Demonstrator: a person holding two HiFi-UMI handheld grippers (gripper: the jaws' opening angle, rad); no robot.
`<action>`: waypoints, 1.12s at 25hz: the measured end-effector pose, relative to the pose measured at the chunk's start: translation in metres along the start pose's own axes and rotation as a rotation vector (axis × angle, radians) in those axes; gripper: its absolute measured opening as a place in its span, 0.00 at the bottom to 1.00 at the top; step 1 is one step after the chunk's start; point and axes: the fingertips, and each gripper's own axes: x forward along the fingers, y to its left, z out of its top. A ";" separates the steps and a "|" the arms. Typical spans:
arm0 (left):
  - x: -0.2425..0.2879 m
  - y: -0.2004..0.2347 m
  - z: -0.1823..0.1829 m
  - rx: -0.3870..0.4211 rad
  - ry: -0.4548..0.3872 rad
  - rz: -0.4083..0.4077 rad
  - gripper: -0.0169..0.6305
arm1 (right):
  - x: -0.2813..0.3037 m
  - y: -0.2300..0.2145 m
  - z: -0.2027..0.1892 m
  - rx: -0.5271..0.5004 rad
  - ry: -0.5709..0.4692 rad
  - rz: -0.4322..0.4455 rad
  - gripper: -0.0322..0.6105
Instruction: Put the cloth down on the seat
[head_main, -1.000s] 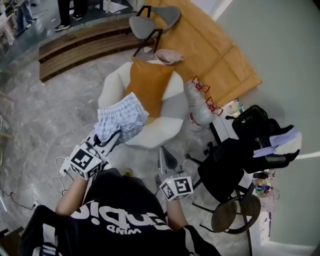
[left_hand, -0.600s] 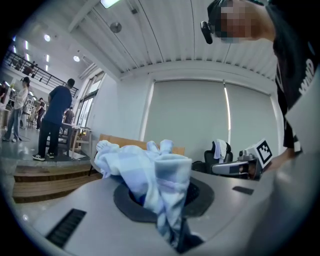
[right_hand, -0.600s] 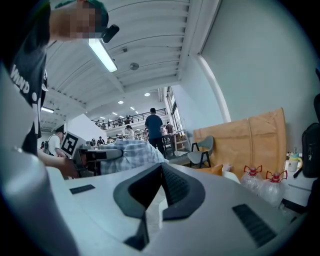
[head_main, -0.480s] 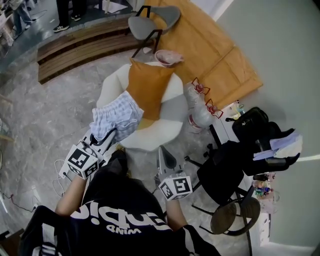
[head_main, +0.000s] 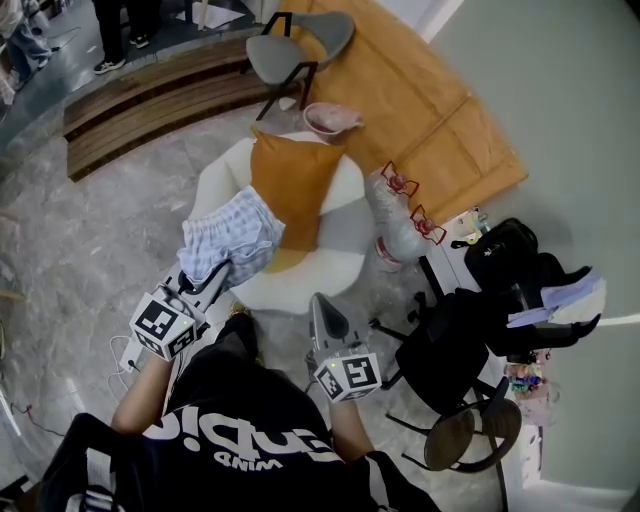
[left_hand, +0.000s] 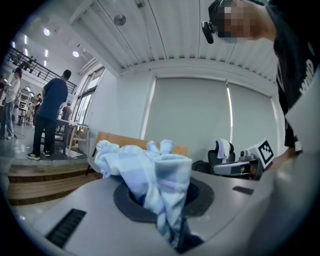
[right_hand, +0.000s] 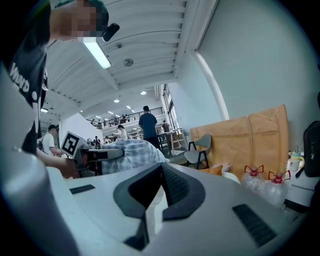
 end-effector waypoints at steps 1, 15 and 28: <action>0.005 0.006 0.000 -0.004 0.004 0.000 0.12 | 0.007 -0.002 0.000 0.004 0.004 0.000 0.08; 0.068 0.100 -0.011 -0.091 0.047 -0.032 0.12 | 0.127 -0.025 0.009 -0.004 0.065 0.023 0.08; 0.116 0.140 -0.013 -0.143 0.088 -0.126 0.12 | 0.165 -0.050 0.022 -0.010 0.092 -0.056 0.08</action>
